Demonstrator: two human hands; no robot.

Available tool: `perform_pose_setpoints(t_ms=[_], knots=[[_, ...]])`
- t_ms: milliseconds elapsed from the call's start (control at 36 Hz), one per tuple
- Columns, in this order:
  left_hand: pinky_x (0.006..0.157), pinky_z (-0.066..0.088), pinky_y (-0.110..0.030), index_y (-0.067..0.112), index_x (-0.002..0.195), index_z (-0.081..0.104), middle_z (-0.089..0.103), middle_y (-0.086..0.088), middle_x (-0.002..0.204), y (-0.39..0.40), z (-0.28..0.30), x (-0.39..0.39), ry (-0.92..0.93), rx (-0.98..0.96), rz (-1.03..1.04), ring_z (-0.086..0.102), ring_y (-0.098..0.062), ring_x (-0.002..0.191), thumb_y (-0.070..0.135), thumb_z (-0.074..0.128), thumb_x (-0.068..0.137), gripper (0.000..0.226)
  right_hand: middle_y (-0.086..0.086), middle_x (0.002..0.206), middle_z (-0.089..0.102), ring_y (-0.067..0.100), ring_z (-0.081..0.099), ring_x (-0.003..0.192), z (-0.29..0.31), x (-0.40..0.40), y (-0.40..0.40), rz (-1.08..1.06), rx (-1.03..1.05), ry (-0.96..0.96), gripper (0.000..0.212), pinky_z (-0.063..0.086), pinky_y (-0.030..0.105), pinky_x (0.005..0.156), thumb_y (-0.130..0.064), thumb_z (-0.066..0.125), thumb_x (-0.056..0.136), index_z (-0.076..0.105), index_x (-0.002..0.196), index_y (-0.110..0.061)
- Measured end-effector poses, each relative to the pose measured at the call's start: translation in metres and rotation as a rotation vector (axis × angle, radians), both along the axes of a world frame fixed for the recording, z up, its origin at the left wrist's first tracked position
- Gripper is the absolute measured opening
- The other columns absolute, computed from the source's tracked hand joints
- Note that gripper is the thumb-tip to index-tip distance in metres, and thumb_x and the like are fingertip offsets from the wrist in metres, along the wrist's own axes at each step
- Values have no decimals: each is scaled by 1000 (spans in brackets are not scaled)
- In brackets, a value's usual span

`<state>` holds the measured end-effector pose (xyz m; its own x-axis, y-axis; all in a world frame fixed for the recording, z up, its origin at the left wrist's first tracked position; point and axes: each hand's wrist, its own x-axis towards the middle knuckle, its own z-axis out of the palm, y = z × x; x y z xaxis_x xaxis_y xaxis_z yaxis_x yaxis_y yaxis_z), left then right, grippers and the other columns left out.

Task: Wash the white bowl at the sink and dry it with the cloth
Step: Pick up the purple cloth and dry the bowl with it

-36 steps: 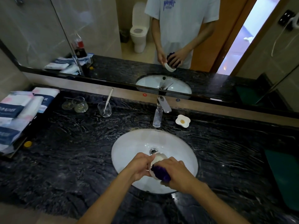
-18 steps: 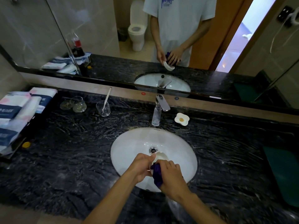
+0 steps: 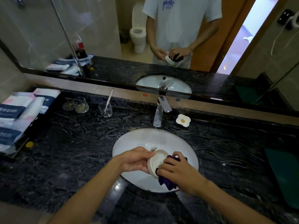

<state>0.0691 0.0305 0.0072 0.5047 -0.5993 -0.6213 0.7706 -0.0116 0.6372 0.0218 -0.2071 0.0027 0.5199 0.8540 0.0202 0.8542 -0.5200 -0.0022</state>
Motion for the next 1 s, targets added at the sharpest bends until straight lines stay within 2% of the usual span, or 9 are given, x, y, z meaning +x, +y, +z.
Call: perform_pose_setpoints(t_ms=[139,250,306,417,528,667,778,861,1000], knots=[[88,59,-54,-17,124,58,68,-31,115,-7,-8,-6,-1,-16,73,69,-39,107,21,64,97,47,-13,121,59,16,52,114,-1,8,1,-122,-38,189,56,37,36,97,-19,73,72,50,121,-35],[84,60,-51,-11,107,68,72,-25,96,-17,-19,-19,-20,-12,180,72,-32,91,22,67,92,36,-12,120,57,11,49,112,-3,1,18,-369,164,461,54,33,30,92,-45,75,76,49,123,-34],[80,60,-48,-6,98,71,72,-20,87,-22,-22,-26,-56,-8,233,72,-28,83,21,64,95,29,-14,120,58,9,48,109,-7,-6,30,-544,258,542,58,35,30,90,-47,77,74,50,124,-34],[67,57,-37,0,86,70,69,-11,73,-32,-21,-38,-118,14,328,68,-19,68,22,59,98,27,-14,110,61,14,54,101,-16,-23,52,-792,375,437,48,41,31,84,-37,74,75,53,119,-36],[83,58,-45,-2,98,70,72,-11,79,-25,-21,-46,-114,-49,381,70,-21,75,22,62,95,26,-18,108,56,10,51,100,-20,-19,40,-569,342,421,51,38,29,88,-26,74,77,45,117,-41],[96,53,-58,-3,110,72,71,-25,108,0,-18,-28,4,-116,241,69,-38,101,29,60,97,37,-17,122,57,14,50,113,-4,-5,14,-169,85,264,64,37,36,97,-13,73,66,48,121,-35],[100,49,-62,-14,131,55,60,-31,126,7,-10,-9,-8,-96,38,58,-43,118,27,63,97,54,-15,126,58,17,51,115,6,1,6,59,-2,71,39,33,40,105,-16,60,88,52,123,-32],[98,51,-61,-14,127,58,64,-30,121,6,-5,-4,-23,-103,3,64,-41,113,21,64,96,47,-13,125,58,17,51,115,11,7,6,90,-44,14,34,33,40,106,-18,56,92,52,123,-31],[85,59,-53,-14,123,61,69,-28,112,-5,-6,-10,-21,-106,151,70,-36,101,19,62,97,42,-12,122,58,17,53,110,6,10,8,-107,-22,144,63,42,38,91,-23,78,65,51,121,-34]])
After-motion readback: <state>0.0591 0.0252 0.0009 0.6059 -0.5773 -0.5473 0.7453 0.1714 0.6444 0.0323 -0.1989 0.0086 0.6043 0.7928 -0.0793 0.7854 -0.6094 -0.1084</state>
